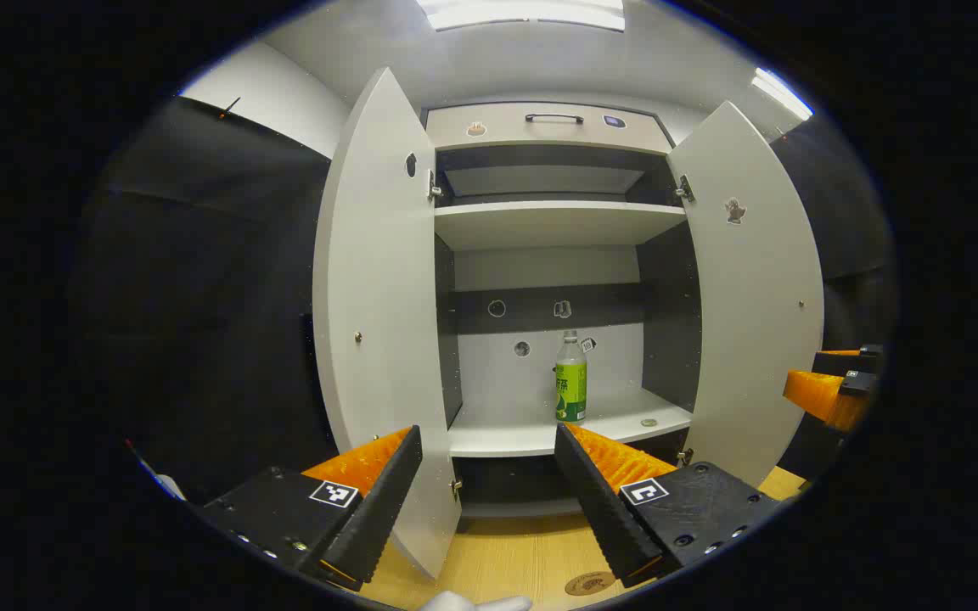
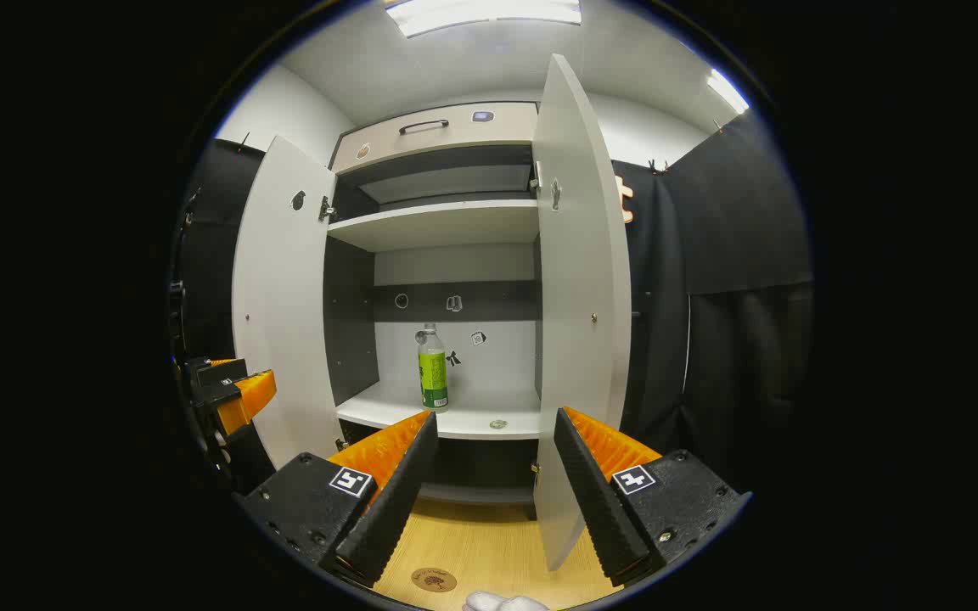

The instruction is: Grasp the bottle in the cabinet with the left hand and place it on the coaster, then close the right door with the right hand and the left door with the left hand.

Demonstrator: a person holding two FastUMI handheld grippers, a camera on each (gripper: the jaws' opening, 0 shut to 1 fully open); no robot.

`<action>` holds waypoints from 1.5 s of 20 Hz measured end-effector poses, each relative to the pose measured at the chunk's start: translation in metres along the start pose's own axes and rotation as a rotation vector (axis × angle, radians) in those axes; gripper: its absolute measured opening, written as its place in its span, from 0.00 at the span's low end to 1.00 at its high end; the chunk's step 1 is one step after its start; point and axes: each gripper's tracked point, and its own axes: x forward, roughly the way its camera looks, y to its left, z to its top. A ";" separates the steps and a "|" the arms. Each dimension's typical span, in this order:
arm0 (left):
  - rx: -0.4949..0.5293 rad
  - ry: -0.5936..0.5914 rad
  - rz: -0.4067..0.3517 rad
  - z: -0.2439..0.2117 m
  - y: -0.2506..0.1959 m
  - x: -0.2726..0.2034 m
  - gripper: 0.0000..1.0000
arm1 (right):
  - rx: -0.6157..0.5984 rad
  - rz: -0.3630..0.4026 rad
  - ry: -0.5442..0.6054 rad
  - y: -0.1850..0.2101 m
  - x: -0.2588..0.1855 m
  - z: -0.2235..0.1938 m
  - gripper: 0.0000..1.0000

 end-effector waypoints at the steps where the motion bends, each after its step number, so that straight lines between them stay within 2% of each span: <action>1: 0.002 -0.001 0.002 0.000 0.002 -0.001 0.96 | -0.001 0.000 -0.002 0.000 0.002 0.000 0.85; 13: -0.003 -0.015 0.025 0.002 0.005 0.005 0.96 | -0.009 0.015 -0.003 0.002 0.015 0.001 0.85; 19: -0.009 -0.016 0.005 0.003 -0.005 0.018 0.96 | 0.008 0.006 0.003 -0.003 0.016 0.004 0.85; 25: 0.002 -0.042 -0.043 0.007 -0.025 0.064 0.96 | 0.007 -0.016 0.000 -0.009 0.009 0.013 0.85; 30: -0.022 -0.096 -0.117 0.026 -0.063 0.131 0.96 | -0.023 -0.050 0.015 -0.012 -0.001 0.016 0.85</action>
